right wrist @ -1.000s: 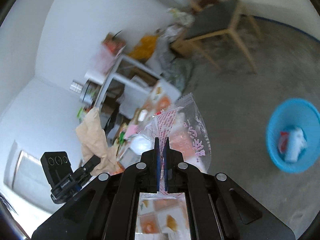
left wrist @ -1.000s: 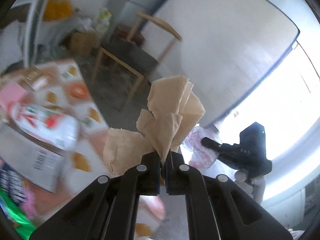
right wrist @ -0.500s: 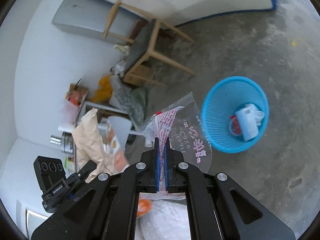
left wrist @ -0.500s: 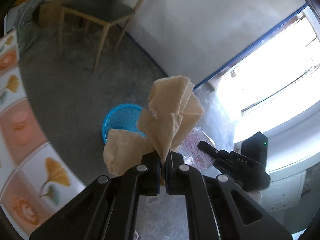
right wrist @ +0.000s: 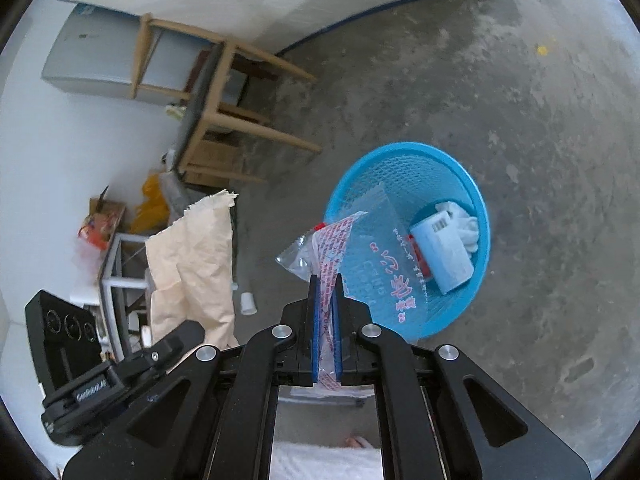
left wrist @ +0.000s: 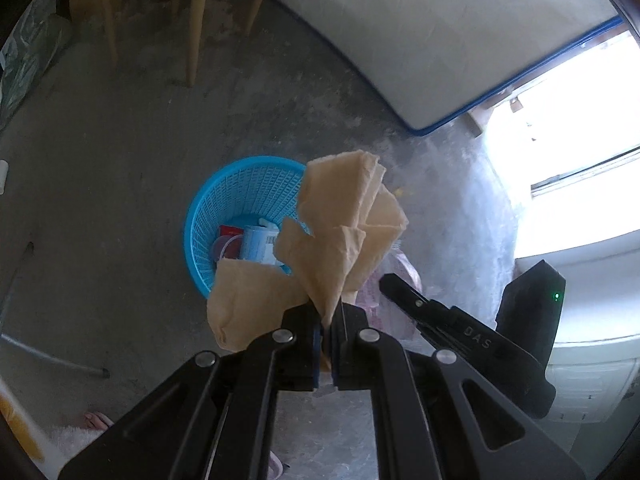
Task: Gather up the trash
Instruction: 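Carry tissues and plastic bag to the blue wastebasket and open both tools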
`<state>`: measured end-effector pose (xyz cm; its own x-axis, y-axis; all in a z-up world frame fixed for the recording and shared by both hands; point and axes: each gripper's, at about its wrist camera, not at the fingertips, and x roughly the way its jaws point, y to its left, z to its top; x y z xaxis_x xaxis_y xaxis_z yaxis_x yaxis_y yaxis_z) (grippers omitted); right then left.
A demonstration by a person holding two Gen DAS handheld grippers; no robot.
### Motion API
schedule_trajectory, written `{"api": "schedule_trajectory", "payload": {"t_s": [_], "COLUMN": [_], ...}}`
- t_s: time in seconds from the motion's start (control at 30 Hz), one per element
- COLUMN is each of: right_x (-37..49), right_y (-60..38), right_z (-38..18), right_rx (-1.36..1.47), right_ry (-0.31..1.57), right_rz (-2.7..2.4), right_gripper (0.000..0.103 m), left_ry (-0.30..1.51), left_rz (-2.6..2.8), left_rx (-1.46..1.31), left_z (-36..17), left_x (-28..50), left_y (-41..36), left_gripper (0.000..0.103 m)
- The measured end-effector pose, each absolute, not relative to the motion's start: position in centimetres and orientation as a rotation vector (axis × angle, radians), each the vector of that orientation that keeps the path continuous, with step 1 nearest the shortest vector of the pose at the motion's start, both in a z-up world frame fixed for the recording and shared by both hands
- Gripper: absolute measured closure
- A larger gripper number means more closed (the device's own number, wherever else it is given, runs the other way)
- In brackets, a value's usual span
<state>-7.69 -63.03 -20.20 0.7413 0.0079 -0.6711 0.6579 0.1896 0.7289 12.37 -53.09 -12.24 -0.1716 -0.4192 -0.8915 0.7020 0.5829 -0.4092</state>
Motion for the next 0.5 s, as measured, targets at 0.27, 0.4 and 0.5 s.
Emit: {"api": "schedule_trajectory", "payload": {"t_s": [0.27,0.4,0.5], "right_x": [-6.7,-8.0,-9.2], "right_y": [-64.6,-64.3,-64.1], "right_z": [-24.8,-25.4,-25.1], "right_rx": [1.354,1.373,1.373], "right_ry": [0.659,0.654,0.644], "right_rz": [-0.582,-0.604,-0.618], "right_gripper": [0.073,0.071,0.070], "left_ry": [1.437,1.434,1.426], "left_rz": [-0.951,-0.954,-0.956], "left_rx": [0.254,0.243,0.228], "left_z": [-14.8,-14.6,-14.3], "left_x": [13.4,13.8,14.1], "left_y": [-53.6,-52.6,-52.2], "left_gripper": [0.064,0.062,0.062]}}
